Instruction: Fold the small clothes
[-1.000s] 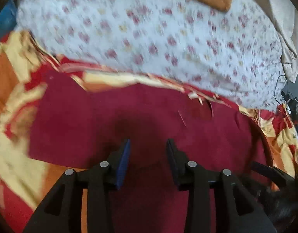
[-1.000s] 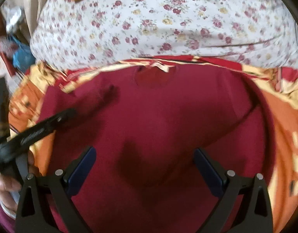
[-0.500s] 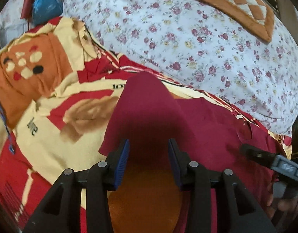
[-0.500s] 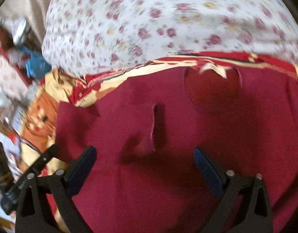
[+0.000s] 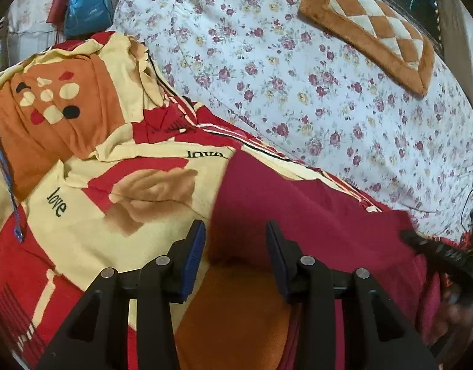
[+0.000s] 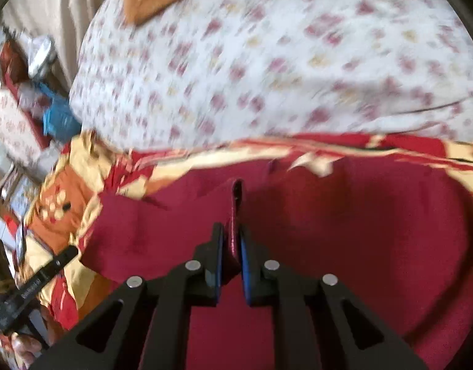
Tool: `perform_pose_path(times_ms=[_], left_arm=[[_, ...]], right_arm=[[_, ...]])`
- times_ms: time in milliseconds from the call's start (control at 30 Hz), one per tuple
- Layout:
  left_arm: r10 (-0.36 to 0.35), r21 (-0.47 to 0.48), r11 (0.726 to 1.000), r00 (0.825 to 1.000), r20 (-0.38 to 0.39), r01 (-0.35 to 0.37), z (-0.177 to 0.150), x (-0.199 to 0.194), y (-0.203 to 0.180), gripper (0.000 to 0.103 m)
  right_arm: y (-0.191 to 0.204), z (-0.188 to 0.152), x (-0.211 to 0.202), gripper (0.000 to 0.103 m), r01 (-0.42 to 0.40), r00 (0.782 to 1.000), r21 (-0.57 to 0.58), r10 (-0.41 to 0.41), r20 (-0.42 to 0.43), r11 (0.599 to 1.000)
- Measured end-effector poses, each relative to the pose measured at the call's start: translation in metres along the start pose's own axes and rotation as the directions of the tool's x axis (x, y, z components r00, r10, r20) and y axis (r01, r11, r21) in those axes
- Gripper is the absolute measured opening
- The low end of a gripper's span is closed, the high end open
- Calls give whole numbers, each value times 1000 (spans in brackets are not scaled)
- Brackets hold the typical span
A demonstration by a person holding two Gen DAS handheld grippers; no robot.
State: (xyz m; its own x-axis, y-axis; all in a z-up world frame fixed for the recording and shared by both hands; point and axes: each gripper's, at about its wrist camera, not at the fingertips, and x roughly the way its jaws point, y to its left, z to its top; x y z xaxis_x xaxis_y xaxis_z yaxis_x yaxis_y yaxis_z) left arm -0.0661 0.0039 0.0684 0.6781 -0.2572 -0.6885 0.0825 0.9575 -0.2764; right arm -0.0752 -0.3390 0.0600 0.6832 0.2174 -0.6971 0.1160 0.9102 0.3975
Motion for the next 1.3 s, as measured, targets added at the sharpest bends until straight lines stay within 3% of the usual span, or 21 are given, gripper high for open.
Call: perform_pose_path(times_ms=[267, 433, 567, 667, 733, 800, 900, 1133, 1300], left_arm=[[-61, 107, 992, 995, -78, 69, -15, 13, -26, 31], [-131, 102, 984, 984, -121, 143, -17, 17, -33, 33], [-191, 86, 976, 975, -111, 201, -15, 15, -37, 37], [-157, 140, 975, 982, -105, 170, -15, 17, -44, 38], [-84, 182, 977, 988, -132, 108, -19, 27, -48, 39], [-49, 159, 984, 983, -175, 78, -22, 40, -43, 42], [-84, 71, 993, 977, -195, 100, -19, 45, -27, 45], [-115, 21, 992, 974, -194, 122, -18, 34, -20, 45], [-144, 28, 989, 982, -118, 149, 0, 16, -32, 46]], right_arm=[[-62, 14, -52, 10, 142, 986, 61, -147, 82, 988], [-99, 7, -62, 10, 207, 973, 119, -218, 79, 971], [-114, 0, -59, 10, 229, 968, 151, -241, 65, 962], [-118, 1, -61, 10, 235, 966, 157, -249, 75, 959], [-119, 2, -64, 10, 245, 961, 155, -261, 89, 957], [-120, 1, -63, 10, 258, 959, 147, -272, 85, 955], [-124, -6, -49, 10, 274, 959, 139, -281, 29, 952], [-131, -14, -44, 10, 296, 954, 159, -301, 3, 942], [-129, -12, -52, 10, 352, 934, 117, -357, 27, 929]])
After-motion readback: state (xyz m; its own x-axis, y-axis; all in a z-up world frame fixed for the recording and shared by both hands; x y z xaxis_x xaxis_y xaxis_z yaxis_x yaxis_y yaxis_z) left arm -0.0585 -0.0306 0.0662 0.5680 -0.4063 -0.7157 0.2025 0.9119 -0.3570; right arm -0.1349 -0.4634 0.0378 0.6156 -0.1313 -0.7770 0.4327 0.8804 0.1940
